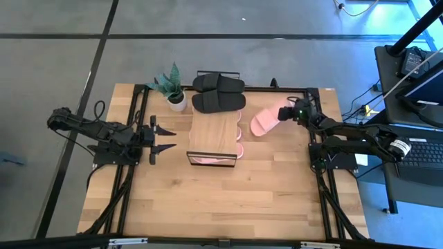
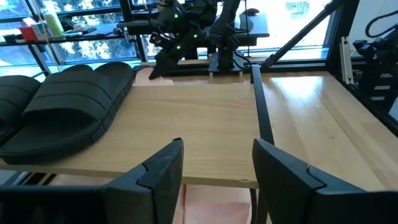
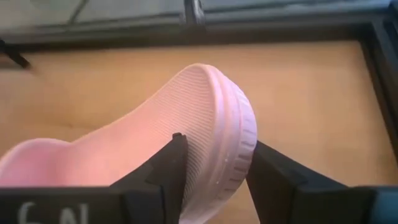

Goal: Pick and place slides into the shelf
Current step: Put the pink slide under the shelf

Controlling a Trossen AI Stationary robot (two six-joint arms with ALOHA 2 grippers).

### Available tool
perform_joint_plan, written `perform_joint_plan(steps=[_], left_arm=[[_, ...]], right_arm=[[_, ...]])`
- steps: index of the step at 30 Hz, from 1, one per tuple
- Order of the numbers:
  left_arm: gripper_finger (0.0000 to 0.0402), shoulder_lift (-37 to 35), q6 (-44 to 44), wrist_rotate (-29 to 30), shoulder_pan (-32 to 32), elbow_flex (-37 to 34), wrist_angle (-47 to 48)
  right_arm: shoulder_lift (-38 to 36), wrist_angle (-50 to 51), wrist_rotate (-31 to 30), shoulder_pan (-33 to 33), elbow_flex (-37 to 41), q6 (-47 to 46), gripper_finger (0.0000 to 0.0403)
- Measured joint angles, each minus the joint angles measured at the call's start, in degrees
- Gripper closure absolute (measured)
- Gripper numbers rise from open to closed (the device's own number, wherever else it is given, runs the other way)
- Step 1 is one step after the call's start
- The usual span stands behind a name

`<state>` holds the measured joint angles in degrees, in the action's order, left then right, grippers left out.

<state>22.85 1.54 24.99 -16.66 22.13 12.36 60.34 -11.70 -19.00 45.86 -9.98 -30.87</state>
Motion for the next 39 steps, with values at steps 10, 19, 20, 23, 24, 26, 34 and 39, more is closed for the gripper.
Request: perform_joint_plan(steps=[10, 19, 20, 23, 24, 26, 34, 39], left_arm=[[0.0217, 0.0, 0.0, 0.0, 0.0, 0.0, 0.04], [0.0217, 0.0, -0.13, 0.0, 0.01, 0.0, 0.07], [0.0217, 0.0, -0.13, 0.0, 0.02, 0.0, 0.07], [0.0217, 0.02, -0.15, 0.0, 0.02, 0.0, 0.07], [0.0217, 0.01, -0.15, 0.0, 0.02, 0.0, 0.09], [0.0217, 0.01, -0.15, 0.0, 0.02, 0.0, 0.07], [0.0217, 0.0, -0.17, 0.0, 0.02, 0.0, 0.09], [0.0217, 0.02, -0.17, 0.0, 0.02, 0.0, 0.09]], right_arm=[[0.04, 4.42, 3.25, -0.06, 0.02, 4.49, 0.0165], [-1.14, 4.21, 3.95, -0.06, -0.24, 8.33, 0.0105], [-1.37, 4.26, 4.33, -0.06, -0.55, 9.16, 0.0105], [-2.17, 4.63, 6.32, -0.09, -2.06, 12.85, 0.0104], [-2.44, 4.93, 6.84, -0.1, -2.75, 13.6, 0.0104], [-2.86, 6.34, 6.88, -0.1, -4.62, 15.27, 0.0104], [-2.95, 28.03, 15.14, -2.39, -15.0, 32.96, 0.0104], [-2.93, 39.75, 17.23, -6.75, -19.99, 37.72, 0.0104]])
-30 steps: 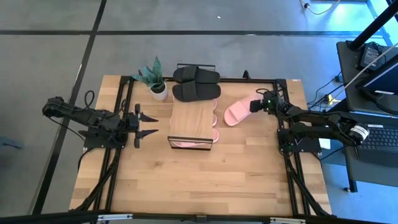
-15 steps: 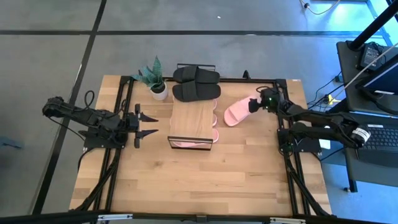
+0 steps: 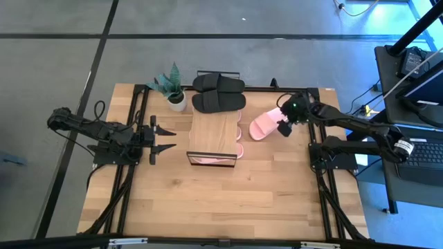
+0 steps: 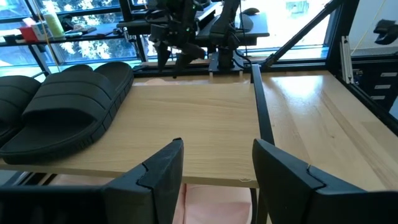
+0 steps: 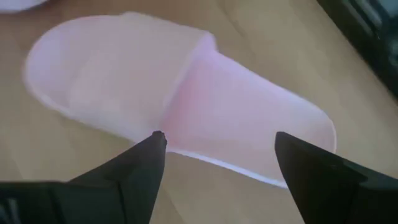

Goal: Pick and place slides into the shelf
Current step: Put the pink slide under the shelf

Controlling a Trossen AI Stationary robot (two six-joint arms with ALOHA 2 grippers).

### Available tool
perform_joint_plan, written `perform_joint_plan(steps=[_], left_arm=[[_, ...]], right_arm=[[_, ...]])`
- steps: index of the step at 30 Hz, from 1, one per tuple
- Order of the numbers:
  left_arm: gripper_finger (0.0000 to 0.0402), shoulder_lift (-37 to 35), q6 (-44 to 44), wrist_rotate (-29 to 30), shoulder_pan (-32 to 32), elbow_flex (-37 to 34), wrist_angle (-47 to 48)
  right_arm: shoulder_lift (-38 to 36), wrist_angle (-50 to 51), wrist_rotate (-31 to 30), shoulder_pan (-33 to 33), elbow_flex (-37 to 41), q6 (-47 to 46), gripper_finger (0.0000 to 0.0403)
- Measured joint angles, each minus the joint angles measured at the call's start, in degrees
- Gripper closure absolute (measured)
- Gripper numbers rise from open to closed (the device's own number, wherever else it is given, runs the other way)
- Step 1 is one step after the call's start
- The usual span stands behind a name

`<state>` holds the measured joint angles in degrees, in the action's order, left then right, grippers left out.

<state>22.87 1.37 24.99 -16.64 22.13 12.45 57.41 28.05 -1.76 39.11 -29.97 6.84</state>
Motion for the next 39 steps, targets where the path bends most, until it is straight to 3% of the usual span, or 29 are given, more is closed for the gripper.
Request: perform_joint_plan(steps=[4, 17, 24, 35, 39], left_arm=[[0.0217, -0.01, -0.01, 0.0, 0.0, 0.0, 0.0], [0.0217, 0.04, -0.04, 0.02, 0.0, 0.0, 2.32], [0.0217, 0.04, 0.0, 0.04, 0.0, -2.01, 1.88], [0.0217, 0.0, -0.02, 0.04, 0.0, -4.31, 0.16], [0.0217, -0.02, -0.02, 0.04, 0.0, -4.31, 0.2]], right_arm=[[0.46, 0.31, -1.87, -3.02, -0.69, 3.43, 0.0104], [0.33, -16.63, -2.04, -5.31, -0.73, 5.07, 0.0104], [0.33, -8.39, -1.57, -5.46, -0.73, 25.38, 0.0108], [0.33, -0.34, -6.14, -5.57, -0.71, 30.25, 0.0168], [0.33, 3.72, -6.19, -5.57, -0.69, 37.19, 0.0171]])
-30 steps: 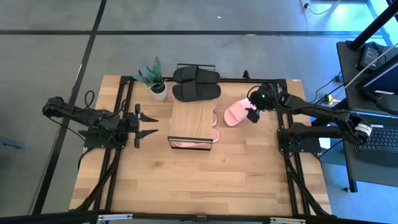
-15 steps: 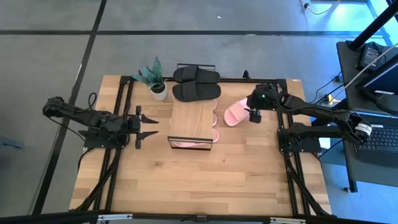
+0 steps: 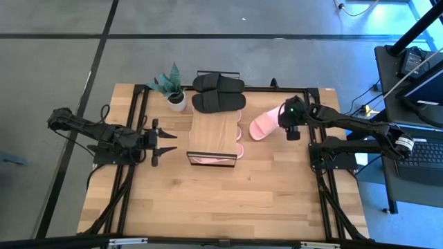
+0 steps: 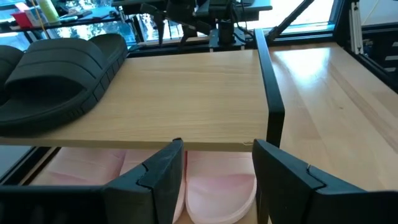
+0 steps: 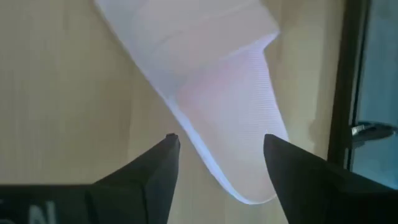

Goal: Pick and place slides into the shelf
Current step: Put the pink slide under the shelf

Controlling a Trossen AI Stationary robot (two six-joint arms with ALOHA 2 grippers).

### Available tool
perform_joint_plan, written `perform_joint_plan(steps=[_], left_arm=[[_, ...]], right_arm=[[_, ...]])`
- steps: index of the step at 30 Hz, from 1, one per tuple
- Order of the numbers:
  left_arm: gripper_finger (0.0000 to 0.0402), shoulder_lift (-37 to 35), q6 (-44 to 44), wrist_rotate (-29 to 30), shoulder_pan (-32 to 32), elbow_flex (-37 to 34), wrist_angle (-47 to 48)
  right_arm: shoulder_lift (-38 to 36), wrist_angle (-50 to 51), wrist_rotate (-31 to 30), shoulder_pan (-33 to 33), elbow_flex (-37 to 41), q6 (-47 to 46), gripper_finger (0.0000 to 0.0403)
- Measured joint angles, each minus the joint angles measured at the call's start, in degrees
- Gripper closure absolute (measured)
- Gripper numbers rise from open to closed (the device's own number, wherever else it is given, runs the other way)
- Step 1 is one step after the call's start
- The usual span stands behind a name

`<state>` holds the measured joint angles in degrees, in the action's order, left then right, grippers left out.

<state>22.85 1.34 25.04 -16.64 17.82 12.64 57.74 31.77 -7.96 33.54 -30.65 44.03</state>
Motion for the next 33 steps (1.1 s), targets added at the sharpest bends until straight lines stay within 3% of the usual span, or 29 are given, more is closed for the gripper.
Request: perform_joint_plan(steps=[8, 19, 26, 33], left_arm=[[0.0217, 0.02, -0.28, 0.0, 0.0, 0.0, 0.05], [0.0217, 0.02, -1.84, -0.02, 0.0, 0.0, 0.13], [0.0217, 0.02, -1.81, -0.02, 0.0, 0.0, 0.15], [0.0217, 0.02, -1.8, -0.02, 0.0, 0.0, 0.15]], right_arm=[[2.6, -1.02, -0.09, -1.76, 0.0, 3.16, 0.0174], [13.9, -6.87, -0.72, -1.97, 0.0, 5.44, 0.0175], [18.47, -10.34, -4.6, -1.96, 0.0, 5.46, 0.0176], [21.9, -11.17, -5.52, -1.97, -0.17, 3.32, 0.0217]])
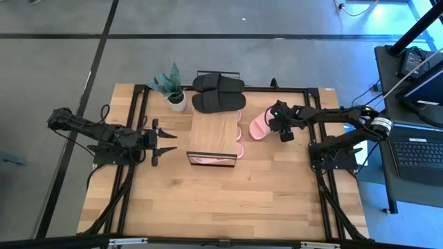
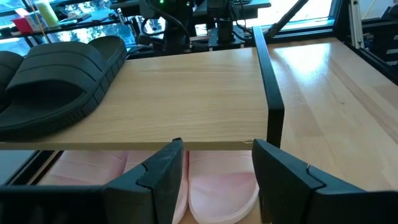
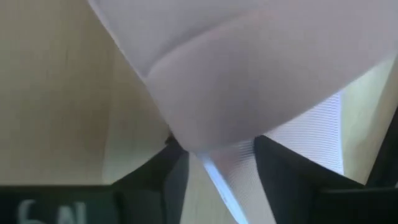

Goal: Pick and place slides into the shelf
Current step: Put the pink slide under the shelf

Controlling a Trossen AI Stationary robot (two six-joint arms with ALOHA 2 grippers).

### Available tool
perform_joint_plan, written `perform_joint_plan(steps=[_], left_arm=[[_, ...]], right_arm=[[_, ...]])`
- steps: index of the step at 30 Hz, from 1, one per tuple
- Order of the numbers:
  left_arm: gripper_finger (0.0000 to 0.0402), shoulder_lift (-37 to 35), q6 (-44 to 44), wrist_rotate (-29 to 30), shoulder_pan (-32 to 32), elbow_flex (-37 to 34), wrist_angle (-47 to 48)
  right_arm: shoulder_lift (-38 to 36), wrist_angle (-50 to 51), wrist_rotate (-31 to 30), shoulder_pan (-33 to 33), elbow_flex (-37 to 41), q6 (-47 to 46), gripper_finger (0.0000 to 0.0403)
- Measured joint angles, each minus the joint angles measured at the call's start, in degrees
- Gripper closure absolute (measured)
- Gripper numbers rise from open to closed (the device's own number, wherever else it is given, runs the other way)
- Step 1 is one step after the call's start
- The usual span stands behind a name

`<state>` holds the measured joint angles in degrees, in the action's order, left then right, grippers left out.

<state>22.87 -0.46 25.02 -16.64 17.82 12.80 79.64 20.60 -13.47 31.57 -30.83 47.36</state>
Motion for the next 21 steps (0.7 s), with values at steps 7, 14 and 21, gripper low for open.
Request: perform_joint_plan(steps=[7, 14, 21], left_arm=[[0.0217, 0.0, 0.02, 0.0, 0.0, 0.0, 0.0], [0.0217, 0.0, 0.02, 0.0, 0.0, 0.0, 0.0], [0.0217, 0.0, 0.06, -0.02, 0.0, 0.0, 0.0]], right_arm=[[0.13, 0.26, -0.05, -0.04, 0.0, -3.1, 0.0317], [0.17, 1.5, -1.82, -0.01, -1.76, -16.15, 0.0356], [0.11, 3.57, -5.22, 0.04, -9.5, -21.86, 0.0365]])
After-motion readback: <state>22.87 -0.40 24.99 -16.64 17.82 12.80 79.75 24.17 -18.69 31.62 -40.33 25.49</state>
